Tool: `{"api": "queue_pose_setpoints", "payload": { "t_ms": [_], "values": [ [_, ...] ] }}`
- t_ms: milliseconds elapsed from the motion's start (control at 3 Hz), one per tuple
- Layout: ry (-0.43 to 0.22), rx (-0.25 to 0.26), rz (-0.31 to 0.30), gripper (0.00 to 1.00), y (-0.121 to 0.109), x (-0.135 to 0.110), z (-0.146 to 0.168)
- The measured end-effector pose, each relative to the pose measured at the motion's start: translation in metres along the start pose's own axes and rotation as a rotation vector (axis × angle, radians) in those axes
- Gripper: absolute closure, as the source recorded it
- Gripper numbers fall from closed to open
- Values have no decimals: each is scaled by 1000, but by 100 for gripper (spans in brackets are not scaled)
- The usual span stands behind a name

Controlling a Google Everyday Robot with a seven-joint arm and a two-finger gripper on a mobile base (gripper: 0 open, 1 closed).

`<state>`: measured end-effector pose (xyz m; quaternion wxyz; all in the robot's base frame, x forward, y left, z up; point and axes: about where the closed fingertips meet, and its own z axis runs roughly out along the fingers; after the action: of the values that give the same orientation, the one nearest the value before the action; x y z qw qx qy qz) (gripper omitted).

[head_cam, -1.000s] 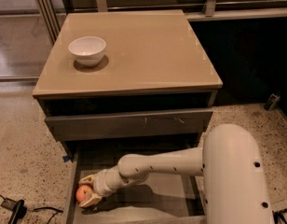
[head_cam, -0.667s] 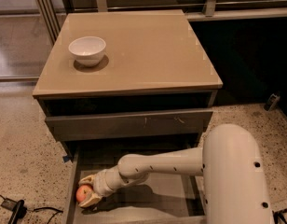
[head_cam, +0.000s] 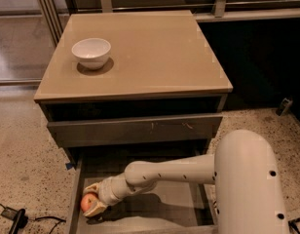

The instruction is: Pick apple from middle drawer and place on counter

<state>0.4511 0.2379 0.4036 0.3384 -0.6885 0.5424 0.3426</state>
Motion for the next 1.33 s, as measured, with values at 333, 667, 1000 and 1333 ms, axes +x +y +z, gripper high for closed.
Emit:
{"api": "queue_pose_setpoints", "payload": {
  "t_ms": [333, 667, 1000, 1333],
  "values": [
    [-3, 46, -40, 100, 4, -13, -23],
    [-7, 113, -98, 100, 20, -29, -66],
    [-9, 162, -164, 100, 46, -52, -118],
    [-22, 188, -253, 100, 59, -96, -180]
  ]
}}
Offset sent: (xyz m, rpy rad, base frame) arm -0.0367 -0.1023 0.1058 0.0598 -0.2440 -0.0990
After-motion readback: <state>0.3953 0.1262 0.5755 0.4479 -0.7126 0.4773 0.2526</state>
